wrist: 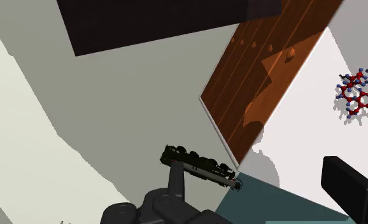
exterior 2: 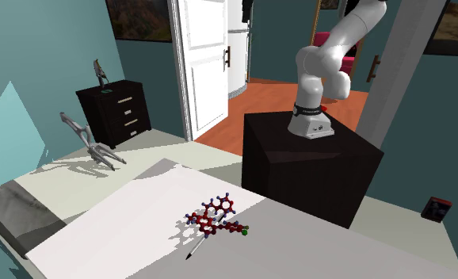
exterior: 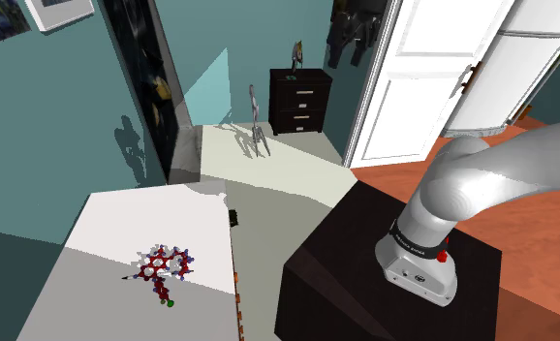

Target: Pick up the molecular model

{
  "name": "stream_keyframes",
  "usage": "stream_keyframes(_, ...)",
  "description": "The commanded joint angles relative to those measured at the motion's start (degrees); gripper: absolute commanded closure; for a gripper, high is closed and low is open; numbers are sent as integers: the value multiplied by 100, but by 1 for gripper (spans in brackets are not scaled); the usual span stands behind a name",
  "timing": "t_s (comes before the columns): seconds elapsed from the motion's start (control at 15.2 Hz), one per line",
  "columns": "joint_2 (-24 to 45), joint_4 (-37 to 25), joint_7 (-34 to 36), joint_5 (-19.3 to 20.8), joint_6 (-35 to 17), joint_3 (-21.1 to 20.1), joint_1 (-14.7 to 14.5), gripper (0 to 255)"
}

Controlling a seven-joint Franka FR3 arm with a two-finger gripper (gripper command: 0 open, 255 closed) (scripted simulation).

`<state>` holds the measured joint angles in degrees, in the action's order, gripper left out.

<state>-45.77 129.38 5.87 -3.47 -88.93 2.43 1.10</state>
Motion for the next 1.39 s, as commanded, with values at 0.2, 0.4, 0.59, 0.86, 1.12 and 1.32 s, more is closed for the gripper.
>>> stream_keyframes(0.2,156,241,297,-142,-335,-331,-89,0)
stream_keyframes(0.4,378,426,591,-277,-679,-662,-182,0)
stream_keyframes(0.59,665,552,885,-398,-1030,-994,-272,0)
stream_keyframes(0.86,1150,627,1282,-520,-1503,-1432,-381,0)
stream_keyframes(1.12,1743,593,1697,-573,-1971,-1866,-464,0)
stream_keyframes(1.32,2255,498,2029,-547,-2309,-2185,-506,0)
